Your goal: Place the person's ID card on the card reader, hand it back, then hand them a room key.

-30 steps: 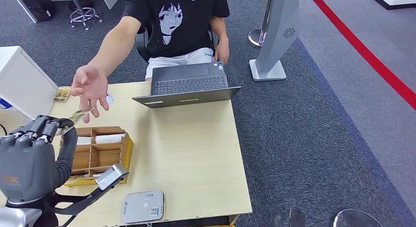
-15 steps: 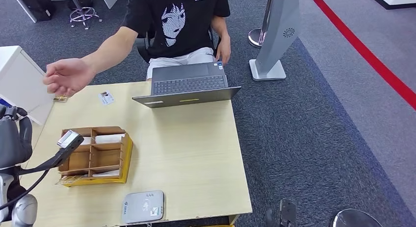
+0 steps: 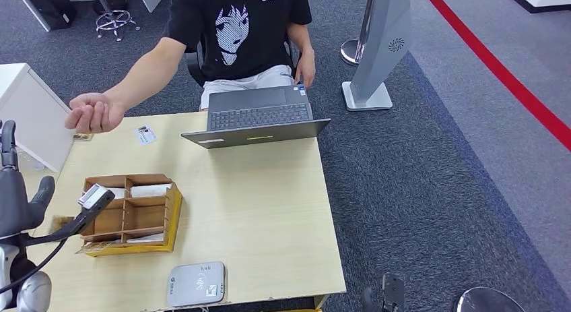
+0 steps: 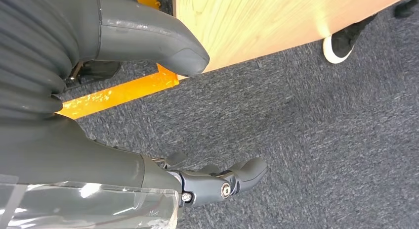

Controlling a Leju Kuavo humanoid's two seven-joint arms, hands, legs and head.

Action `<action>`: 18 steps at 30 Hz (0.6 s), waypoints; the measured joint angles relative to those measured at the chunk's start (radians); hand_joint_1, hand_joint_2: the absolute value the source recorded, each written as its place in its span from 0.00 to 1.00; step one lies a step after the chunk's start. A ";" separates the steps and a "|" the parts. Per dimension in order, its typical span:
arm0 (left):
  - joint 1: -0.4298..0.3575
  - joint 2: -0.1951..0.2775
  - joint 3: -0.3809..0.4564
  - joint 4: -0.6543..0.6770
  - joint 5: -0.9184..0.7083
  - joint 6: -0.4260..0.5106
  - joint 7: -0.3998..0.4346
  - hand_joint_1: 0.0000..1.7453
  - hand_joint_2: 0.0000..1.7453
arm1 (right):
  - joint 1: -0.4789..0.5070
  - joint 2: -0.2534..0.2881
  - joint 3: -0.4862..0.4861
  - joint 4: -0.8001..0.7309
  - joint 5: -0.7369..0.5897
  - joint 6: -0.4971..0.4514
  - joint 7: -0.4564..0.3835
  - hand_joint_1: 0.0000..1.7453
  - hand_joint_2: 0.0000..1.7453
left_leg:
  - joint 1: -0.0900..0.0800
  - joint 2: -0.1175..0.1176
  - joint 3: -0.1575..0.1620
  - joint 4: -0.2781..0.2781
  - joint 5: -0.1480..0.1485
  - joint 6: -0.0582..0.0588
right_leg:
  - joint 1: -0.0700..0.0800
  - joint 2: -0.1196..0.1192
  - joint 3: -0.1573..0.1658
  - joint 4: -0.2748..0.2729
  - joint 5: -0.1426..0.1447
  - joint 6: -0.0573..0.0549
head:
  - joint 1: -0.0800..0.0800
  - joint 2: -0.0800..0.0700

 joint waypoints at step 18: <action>0.011 -0.004 0.000 -0.024 0.000 0.021 -0.020 0.00 1.00 | 0.000 0.000 0.000 0.000 -0.003 0.001 -0.001 0.00 1.00 | 0.000 0.000 0.000 0.000 0.000 0.000 | 0.000 0.000 0.000 0.000 0.000 0.000 | 0.000 0.000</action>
